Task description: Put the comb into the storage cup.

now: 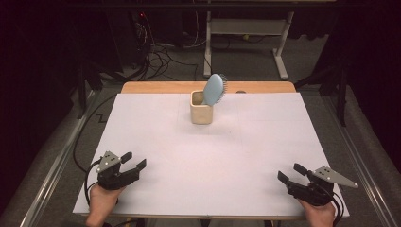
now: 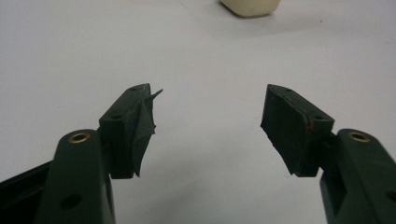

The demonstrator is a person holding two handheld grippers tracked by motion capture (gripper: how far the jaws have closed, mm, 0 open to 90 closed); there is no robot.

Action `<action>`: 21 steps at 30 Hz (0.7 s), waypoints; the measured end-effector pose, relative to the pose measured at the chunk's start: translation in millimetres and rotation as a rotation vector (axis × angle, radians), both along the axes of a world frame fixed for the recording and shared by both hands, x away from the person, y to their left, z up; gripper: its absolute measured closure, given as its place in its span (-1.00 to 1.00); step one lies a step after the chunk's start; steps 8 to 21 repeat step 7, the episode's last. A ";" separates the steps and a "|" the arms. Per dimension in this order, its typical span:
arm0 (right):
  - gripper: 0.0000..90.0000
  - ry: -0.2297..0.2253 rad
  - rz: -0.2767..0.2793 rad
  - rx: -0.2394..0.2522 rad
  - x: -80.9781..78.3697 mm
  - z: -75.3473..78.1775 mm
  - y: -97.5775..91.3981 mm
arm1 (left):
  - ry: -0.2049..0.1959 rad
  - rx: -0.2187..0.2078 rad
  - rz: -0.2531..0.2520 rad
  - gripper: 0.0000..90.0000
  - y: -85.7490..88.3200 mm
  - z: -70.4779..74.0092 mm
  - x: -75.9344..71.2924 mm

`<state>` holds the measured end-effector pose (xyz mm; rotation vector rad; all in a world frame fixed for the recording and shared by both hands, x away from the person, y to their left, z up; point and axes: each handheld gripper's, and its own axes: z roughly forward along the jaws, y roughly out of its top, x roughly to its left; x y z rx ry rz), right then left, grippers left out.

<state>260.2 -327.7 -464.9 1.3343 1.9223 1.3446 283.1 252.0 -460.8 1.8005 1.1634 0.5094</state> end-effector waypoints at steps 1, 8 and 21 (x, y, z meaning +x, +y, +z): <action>-0.44 0.000 0.000 -0.001 0.7 -0.3 -0.4 | 0.001 -0.001 0.000 -0.22 -0.1 -0.1 0.2; -0.44 0.011 0.003 -0.005 1.5 -0.6 0.7 | 0.002 0.002 -0.003 -0.22 -1.0 -0.3 0.6; -0.44 0.011 0.003 -0.005 1.5 -0.6 0.7 | 0.002 0.002 -0.003 -0.22 -1.0 -0.3 0.6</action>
